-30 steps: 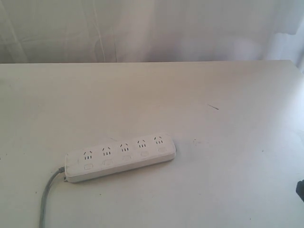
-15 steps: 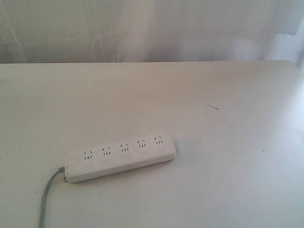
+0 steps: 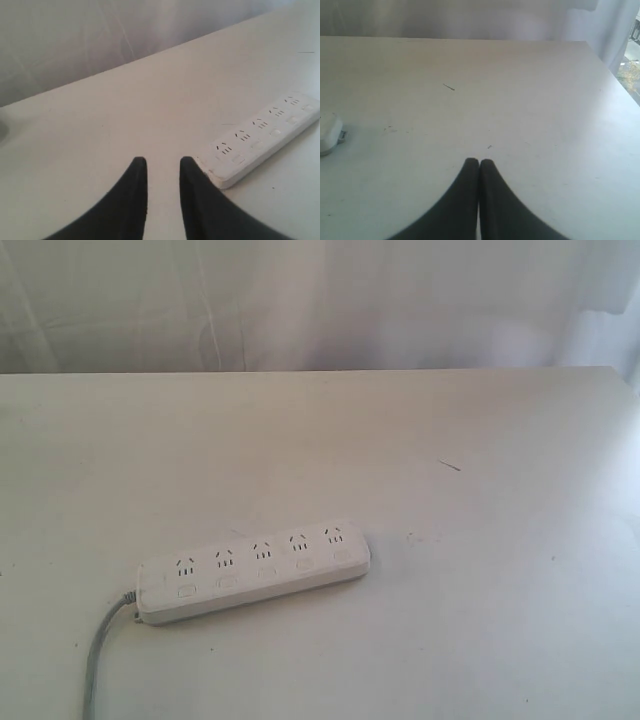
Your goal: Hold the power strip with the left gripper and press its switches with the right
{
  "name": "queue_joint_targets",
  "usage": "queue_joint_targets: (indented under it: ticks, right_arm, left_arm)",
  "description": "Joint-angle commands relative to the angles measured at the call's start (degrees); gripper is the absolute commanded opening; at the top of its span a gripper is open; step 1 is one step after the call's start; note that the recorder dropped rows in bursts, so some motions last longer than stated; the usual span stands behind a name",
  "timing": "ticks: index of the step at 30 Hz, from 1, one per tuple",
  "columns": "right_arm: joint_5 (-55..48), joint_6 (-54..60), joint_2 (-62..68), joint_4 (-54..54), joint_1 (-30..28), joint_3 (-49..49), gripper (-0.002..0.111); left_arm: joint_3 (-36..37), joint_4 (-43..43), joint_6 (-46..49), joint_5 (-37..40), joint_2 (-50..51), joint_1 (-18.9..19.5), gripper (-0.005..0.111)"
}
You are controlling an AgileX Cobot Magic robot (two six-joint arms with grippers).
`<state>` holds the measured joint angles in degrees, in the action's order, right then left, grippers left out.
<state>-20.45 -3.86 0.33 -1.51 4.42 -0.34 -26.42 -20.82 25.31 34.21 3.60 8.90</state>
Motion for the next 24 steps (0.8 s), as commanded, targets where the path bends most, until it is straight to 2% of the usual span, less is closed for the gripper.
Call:
queue_joint_targets:
  ticks: [1,9,24]
  right_arm:
    - [0.3,-0.44,-0.33,-0.46,-1.45,0.34,0.0]
    - [0.3,-0.27,-0.33,-0.46,-1.5,0.34,0.0]
    - [0.53,0.96,-0.33,-0.62,0.26,0.34,0.0]
  left_arm:
    - [4.07,-4.7,-3.63,-0.29,-3.6,2.4,0.029]
    - [5.31,-23.08,-4.18,0.32,-3.6,2.62,0.029]
    - [7.6,-23.13,-4.18,0.09,-3.6,2.62,0.029]
